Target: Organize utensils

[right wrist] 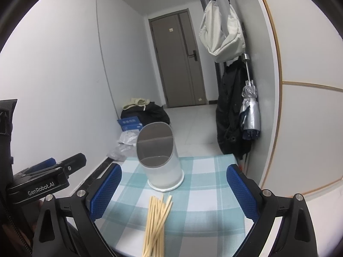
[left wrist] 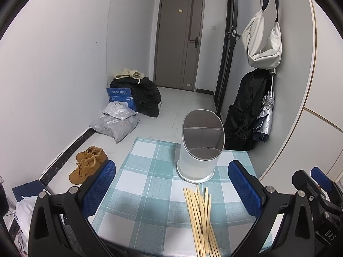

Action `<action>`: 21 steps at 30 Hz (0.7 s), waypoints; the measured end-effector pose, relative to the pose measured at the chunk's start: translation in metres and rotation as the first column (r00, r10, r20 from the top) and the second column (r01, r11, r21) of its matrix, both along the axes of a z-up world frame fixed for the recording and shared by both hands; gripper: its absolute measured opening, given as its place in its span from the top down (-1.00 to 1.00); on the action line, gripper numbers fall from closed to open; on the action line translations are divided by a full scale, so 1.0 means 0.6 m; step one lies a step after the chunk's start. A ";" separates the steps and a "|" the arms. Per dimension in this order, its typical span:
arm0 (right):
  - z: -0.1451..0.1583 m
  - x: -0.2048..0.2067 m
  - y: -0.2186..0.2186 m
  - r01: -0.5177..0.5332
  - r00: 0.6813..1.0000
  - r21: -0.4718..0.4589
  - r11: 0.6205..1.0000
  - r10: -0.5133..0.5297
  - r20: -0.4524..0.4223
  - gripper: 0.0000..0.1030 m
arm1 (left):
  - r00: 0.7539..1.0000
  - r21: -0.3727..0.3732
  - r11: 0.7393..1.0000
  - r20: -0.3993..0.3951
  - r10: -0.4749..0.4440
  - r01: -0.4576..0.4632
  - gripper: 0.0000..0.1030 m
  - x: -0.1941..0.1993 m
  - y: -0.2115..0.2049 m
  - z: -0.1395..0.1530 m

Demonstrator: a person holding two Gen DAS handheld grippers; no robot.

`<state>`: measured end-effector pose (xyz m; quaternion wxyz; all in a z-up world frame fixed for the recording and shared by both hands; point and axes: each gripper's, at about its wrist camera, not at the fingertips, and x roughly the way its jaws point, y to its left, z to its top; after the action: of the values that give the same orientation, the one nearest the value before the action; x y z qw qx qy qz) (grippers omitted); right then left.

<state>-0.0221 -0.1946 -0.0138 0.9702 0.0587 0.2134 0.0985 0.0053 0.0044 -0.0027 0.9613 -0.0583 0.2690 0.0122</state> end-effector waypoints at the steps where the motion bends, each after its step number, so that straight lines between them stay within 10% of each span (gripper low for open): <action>1: 0.001 0.001 -0.001 0.002 1.000 0.003 1.000 -0.002 -0.001 -0.92 | 1.000 0.003 1.000 0.001 0.002 -0.002 -0.98 0.000 0.000 0.000; 21: 0.004 0.002 -0.008 0.026 1.000 0.017 0.999 -0.026 -0.002 -0.92 | 1.000 0.003 1.000 -0.003 -0.005 0.005 -0.98 0.002 -0.008 0.000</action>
<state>-0.0206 -0.1991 -0.0112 0.9706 0.0701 0.2128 0.0875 0.0063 -0.0003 -0.0027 0.9611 -0.0561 0.2704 0.0105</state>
